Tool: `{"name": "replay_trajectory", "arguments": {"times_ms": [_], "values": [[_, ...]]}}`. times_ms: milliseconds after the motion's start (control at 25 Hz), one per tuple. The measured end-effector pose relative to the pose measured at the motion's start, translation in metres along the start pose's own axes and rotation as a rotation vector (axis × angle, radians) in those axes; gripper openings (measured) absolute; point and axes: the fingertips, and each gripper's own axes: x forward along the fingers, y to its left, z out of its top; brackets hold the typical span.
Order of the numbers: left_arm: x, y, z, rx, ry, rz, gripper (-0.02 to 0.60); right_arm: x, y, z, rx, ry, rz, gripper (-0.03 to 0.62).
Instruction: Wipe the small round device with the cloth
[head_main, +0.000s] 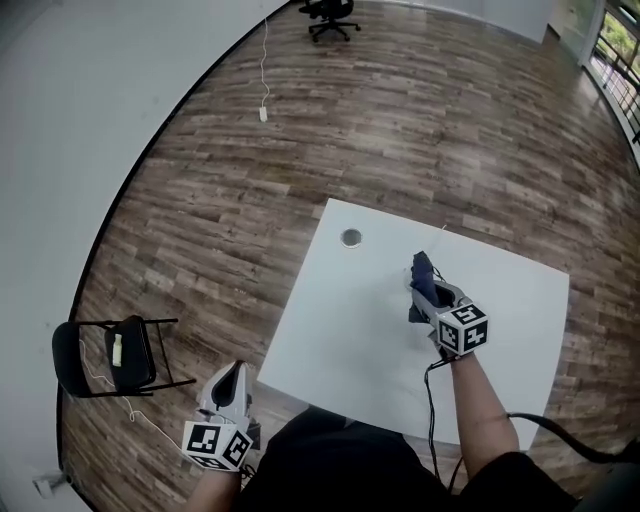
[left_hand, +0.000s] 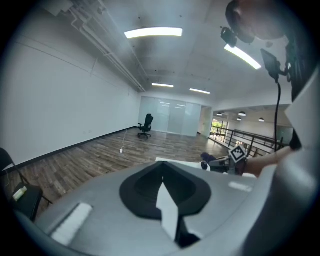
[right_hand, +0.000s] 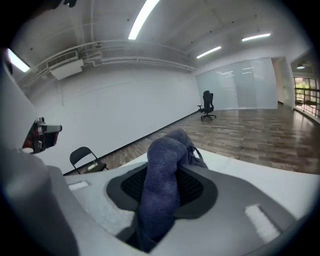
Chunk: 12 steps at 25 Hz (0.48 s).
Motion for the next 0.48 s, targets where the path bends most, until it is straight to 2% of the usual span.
{"name": "replay_trajectory", "arguments": {"times_ms": [80, 160, 240, 320, 480], "values": [[-0.002, 0.001, 0.000, 0.000, -0.003, 0.002, 0.006, 0.008, -0.011, 0.007, 0.129, -0.011, 0.028, 0.130], [-0.006, 0.001, -0.001, -0.001, -0.002, 0.006, 0.006, 0.015, -0.023, -0.001, 0.313, 0.001, 0.054, 0.130], [-0.011, 0.004, -0.003, 0.001, -0.001, 0.014, 0.006, 0.016, -0.030, -0.010, 0.432, 0.010, 0.061, 0.130], [-0.016, 0.009, -0.004, -0.001, -0.001, 0.028, 0.006, 0.013, -0.032, -0.014, 0.471, 0.014, 0.053, 0.130], [-0.018, 0.017, -0.006, -0.032, 0.005, 0.049, 0.006, 0.008, -0.038, -0.030, 0.484, 0.067, 0.028, 0.130]]}}
